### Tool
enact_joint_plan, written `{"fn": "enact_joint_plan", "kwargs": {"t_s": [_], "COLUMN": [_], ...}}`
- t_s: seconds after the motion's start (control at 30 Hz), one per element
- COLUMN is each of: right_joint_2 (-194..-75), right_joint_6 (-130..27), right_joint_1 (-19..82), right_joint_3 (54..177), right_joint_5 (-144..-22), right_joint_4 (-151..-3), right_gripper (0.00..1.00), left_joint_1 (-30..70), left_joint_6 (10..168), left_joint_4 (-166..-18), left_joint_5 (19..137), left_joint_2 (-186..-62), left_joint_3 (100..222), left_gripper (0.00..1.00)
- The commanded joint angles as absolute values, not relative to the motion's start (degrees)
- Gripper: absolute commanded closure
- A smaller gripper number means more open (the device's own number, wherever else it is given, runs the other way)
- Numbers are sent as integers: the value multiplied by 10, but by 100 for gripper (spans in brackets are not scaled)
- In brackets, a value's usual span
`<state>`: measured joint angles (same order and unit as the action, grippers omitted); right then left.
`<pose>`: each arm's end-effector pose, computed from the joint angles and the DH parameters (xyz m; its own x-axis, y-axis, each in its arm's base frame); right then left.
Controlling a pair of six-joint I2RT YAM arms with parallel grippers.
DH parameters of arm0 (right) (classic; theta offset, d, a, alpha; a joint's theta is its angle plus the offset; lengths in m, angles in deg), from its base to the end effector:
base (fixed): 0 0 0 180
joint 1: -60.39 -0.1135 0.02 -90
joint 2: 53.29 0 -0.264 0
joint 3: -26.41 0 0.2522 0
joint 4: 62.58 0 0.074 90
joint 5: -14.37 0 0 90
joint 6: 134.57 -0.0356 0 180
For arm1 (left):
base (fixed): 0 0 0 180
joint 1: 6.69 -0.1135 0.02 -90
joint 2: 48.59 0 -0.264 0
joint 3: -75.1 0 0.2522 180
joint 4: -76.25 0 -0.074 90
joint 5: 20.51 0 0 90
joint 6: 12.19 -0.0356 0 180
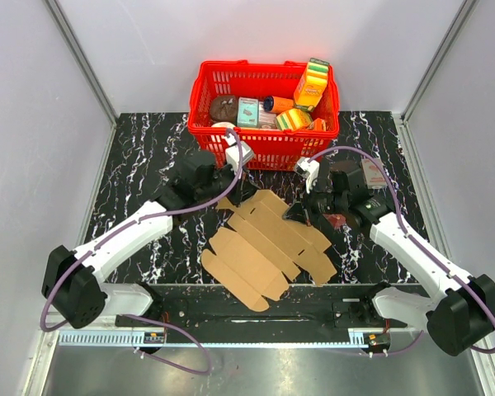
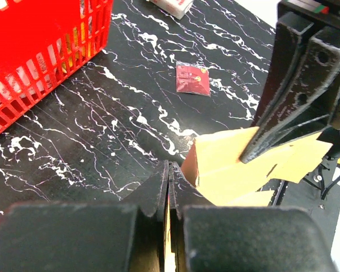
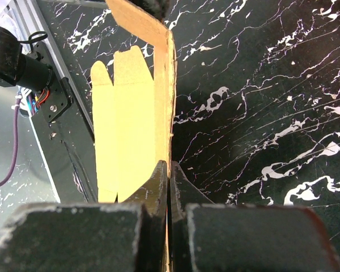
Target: Fold the paper box
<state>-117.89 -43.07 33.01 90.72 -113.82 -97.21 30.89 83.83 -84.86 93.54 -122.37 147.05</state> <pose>0.2053 0.1311 0.2923 -0.4869 -0.2753 -0.8289 -0.8246 0.4577 0.3323 0.2273 -0.1932 0.3213 -0.3689 0.1631 -0.9150 0.8249 0.5112 -0.2415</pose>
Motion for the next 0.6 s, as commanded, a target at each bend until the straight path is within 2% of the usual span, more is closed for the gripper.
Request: {"fn": "enact_joint_plan", "kwargs": {"t_s": [0.0,0.57], "right_joint_2": [-1181,-1183], "right_joint_6": [-437,-442], "right_joint_1": [326,326], "right_joint_3": [914,912], "right_joint_5": [-1125,-1110], "right_joint_4": [-953,-953], "right_gripper": [100,100], "left_joint_1": [319,347], "left_joint_6": [826,819], "left_joint_4": [-847,-830], "left_joint_5": [937,931], "left_joint_2": [-1193,-1189], "left_joint_3": [1480,1470], "left_gripper": [100,100]}}
